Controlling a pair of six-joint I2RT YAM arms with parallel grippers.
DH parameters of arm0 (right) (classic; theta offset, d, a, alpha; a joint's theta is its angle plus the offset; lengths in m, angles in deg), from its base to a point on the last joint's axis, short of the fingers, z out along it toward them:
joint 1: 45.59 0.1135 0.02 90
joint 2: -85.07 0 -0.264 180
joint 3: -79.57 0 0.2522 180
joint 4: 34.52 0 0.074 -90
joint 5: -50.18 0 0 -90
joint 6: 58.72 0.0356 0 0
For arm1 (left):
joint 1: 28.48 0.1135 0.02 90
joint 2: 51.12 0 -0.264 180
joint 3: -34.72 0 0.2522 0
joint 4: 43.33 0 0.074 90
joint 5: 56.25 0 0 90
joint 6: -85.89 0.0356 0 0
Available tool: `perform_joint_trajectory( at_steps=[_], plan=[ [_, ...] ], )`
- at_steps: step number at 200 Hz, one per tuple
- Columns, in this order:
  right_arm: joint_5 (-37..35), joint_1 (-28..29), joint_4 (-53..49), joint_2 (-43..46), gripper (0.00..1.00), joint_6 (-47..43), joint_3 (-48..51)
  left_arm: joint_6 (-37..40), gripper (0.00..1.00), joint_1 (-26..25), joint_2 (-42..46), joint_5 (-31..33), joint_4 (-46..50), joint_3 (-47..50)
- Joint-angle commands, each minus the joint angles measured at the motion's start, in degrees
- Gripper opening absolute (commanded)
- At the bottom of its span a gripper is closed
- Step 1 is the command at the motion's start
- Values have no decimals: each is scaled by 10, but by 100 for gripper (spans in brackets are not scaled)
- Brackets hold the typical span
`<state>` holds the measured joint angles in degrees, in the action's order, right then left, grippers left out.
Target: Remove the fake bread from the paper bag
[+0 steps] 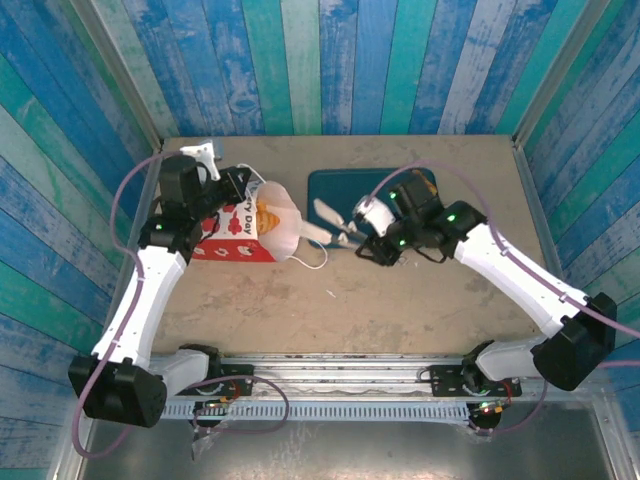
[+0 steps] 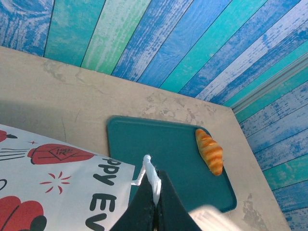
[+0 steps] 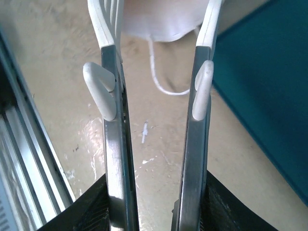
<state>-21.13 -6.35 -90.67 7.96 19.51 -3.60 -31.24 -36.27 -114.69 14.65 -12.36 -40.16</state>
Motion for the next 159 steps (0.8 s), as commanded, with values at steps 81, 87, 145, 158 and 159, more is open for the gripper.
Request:
perform_joint_trajectory(
  at_steps=[81, 87, 145, 158, 159],
  plan=[
    [-268, 131, 96, -192, 44, -193, -120, 41, 0, -1, 23, -13, 77, -64],
    [-268, 136, 94, -202, 45, -197, -129, 43, 0, -1, 21, -14, 80, -66],
    [-338, 158, 109, -284, 49, -208, -200, 53, 0, -1, 18, -17, 82, -70],
    [-335, 160, 108, -295, 48, -213, -210, 52, 0, -1, 15, -17, 82, -70],
    [-334, 160, 108, -296, 48, -214, -210, 52, 0, -1, 15, -17, 82, -70]
  ],
)
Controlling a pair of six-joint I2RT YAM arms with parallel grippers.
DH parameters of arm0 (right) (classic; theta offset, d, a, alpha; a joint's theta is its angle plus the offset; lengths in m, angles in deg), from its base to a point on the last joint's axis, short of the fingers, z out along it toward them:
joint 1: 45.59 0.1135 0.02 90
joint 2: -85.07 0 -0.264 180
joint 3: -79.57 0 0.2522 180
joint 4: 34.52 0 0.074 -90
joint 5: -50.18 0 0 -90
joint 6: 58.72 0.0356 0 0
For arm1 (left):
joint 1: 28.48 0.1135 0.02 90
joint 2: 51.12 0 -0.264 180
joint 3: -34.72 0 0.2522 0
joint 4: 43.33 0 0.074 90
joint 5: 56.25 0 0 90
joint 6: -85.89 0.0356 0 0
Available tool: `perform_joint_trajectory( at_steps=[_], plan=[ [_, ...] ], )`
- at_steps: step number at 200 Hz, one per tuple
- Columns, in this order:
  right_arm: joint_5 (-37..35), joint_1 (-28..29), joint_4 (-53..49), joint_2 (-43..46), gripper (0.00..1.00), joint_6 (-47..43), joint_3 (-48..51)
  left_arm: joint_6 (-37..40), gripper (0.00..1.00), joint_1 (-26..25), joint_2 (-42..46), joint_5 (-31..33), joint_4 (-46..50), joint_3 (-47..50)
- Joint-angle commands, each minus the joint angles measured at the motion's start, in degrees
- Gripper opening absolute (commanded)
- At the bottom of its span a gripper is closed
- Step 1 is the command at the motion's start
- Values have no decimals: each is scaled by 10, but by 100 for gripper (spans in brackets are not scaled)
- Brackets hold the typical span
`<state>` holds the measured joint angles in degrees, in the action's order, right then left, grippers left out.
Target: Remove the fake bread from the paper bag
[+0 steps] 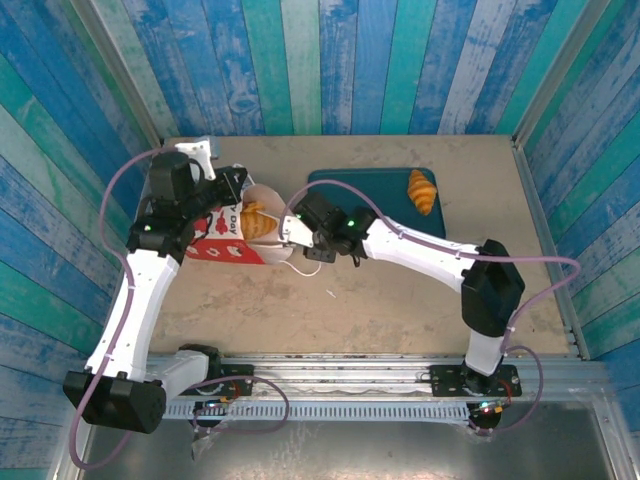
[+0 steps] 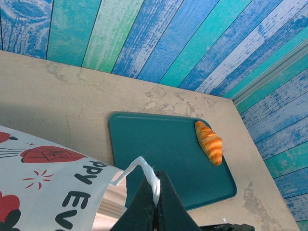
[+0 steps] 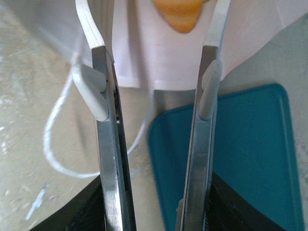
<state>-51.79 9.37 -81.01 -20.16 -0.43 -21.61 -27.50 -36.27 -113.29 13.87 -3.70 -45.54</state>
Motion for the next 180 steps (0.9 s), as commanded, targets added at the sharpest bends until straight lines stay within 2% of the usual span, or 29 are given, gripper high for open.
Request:
perform_joint_trajectory(
  at_steps=[1, 48, 76, 104, 180],
  plan=[
    [-27, 3, 10, -15, 48, -16, -31, 15, 0, -1, 1, -10, -5, -16],
    [-24, 8, -9, -60, 47, -9, -68, 8, 0, -1, -1, -19, -21, -10],
    [-25, 7, -22, -76, 42, 22, -92, 4, 0, -1, -1, -20, -24, -6],
    [-16, 8, -29, -60, 35, 46, -88, 2, 0, -1, 2, -14, -30, -1],
    [20, -3, -87, 14, 37, 130, -54, -12, 0, -1, -8, -21, -52, 3]
  ],
)
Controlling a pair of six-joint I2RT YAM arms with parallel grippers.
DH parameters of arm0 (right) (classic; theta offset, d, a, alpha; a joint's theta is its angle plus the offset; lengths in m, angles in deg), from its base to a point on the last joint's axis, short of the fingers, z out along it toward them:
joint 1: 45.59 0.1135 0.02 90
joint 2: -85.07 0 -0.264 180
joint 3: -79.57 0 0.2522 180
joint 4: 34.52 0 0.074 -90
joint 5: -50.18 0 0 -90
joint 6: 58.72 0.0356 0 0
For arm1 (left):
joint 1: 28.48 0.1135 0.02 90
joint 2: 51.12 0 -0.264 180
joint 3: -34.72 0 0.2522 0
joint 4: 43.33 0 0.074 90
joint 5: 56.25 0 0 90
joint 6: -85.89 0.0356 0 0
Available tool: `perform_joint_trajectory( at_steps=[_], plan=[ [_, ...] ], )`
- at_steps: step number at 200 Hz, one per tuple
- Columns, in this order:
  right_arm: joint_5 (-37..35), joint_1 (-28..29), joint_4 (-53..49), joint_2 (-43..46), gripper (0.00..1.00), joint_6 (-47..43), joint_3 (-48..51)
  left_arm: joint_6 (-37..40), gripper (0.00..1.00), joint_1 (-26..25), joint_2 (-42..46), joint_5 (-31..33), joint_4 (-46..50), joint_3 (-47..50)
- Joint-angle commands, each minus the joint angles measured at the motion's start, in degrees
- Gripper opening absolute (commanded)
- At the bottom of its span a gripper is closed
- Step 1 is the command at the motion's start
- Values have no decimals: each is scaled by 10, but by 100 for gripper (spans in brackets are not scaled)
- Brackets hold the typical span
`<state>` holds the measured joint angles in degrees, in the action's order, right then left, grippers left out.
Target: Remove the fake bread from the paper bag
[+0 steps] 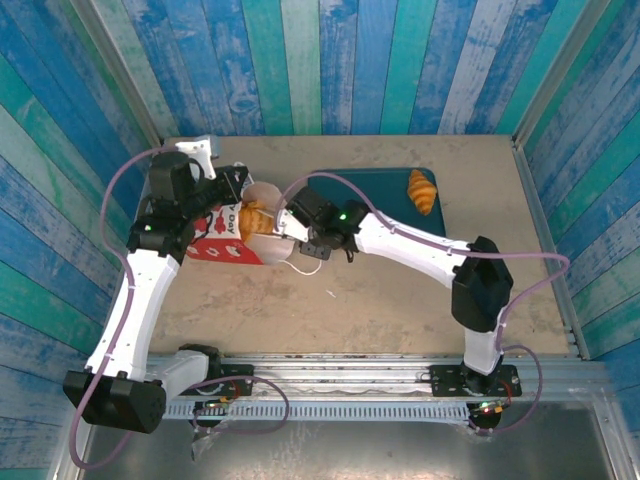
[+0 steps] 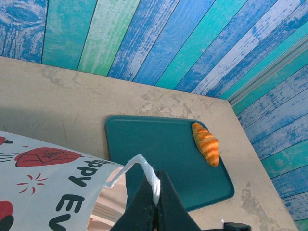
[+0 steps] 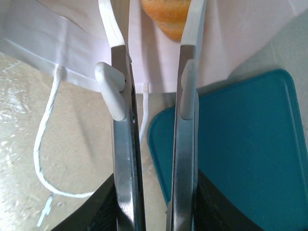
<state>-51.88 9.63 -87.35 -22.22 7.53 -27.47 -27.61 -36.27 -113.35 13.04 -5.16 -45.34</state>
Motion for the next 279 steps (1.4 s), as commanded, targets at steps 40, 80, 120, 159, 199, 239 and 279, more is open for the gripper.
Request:
perform_joint_trajectory(
  at_steps=[40, 80, 120, 159, 199, 239, 279],
  plan=[
    [61, -23, -73, 32, 39, 113, -12, -18, 0, -1, -9, -10, -48, -1],
    [135, -41, -84, 61, 39, 173, -12, -27, 0, -1, -11, -5, -55, 4],
    [178, -60, -110, 117, 40, 185, 20, -35, 0, -1, -12, -3, -67, 10],
    [216, -112, -127, 195, 40, 212, 78, -54, 0, -1, -7, 6, -95, 27],
    [227, -199, -127, 261, 40, 253, 148, -35, 0, -1, -12, 23, -77, 25],
    [254, -302, -159, 229, 41, 314, 168, -36, 0, -1, -6, 20, -80, 30],
    [252, -334, -179, 171, 41, 327, 170, -35, 0, -1, 6, 27, -76, 40]
  ],
)
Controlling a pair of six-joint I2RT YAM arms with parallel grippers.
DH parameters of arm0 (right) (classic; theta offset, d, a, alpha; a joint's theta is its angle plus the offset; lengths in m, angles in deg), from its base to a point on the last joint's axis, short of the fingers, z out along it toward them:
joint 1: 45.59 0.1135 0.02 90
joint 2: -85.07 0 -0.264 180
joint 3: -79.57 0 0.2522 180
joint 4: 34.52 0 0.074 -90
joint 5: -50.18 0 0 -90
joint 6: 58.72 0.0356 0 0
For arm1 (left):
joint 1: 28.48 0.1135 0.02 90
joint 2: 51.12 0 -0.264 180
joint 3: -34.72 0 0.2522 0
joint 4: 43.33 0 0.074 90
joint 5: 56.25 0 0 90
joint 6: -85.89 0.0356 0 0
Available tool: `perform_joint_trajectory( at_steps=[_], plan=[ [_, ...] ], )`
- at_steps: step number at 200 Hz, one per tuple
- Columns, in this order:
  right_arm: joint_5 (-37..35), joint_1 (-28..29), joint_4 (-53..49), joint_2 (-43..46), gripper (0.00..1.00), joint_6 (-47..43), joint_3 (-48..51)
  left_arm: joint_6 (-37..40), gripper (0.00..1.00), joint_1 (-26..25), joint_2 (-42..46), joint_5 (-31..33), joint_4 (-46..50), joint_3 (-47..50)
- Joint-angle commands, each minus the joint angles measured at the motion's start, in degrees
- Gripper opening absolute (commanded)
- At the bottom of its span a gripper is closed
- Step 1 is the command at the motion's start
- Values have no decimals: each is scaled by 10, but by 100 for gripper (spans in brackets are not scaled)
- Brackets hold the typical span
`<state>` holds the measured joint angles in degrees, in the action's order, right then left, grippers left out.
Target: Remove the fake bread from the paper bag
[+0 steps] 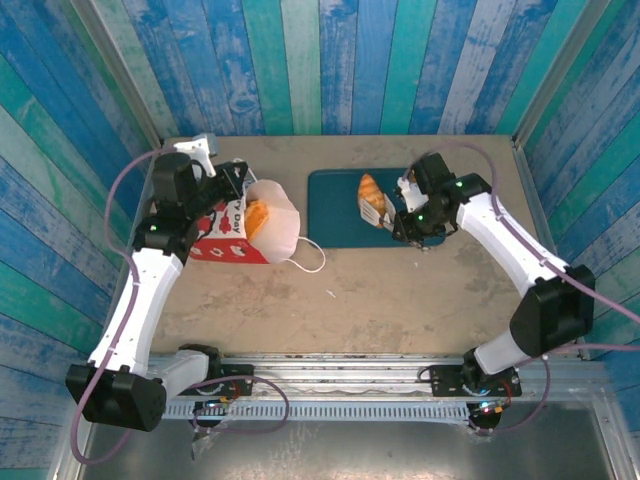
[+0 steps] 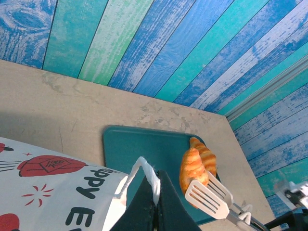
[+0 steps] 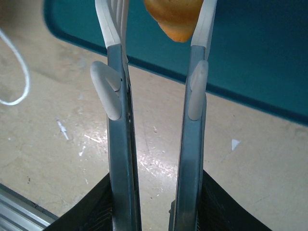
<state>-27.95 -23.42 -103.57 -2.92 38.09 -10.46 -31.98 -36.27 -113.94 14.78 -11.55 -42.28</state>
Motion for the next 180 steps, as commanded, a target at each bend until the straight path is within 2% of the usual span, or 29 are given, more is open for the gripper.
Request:
perform_joint_trajectory(
  at_steps=[1, 28, 72, 127, 153, 180],
  plan=[
    [12, -4, -17, -24, 41, 21, -1, 8, 0, -1, 11, 9, -12, 10],
    [-8, -7, -18, -54, 42, 29, -15, 6, 0, -1, 15, 10, -14, 13],
    [-35, -7, -19, -55, 50, 11, -29, 9, 0, -1, 11, 2, -7, 8],
    [-102, 8, -41, -37, 49, -87, -69, 5, 0, -1, 12, 2, -17, 15],
    [-149, 28, -91, -72, 49, -77, -114, 6, 0, -1, 13, 1, -18, 15],
    [-146, 42, -98, -92, 49, -61, -129, 7, 0, -1, 13, 4, -18, 18]
  ],
)
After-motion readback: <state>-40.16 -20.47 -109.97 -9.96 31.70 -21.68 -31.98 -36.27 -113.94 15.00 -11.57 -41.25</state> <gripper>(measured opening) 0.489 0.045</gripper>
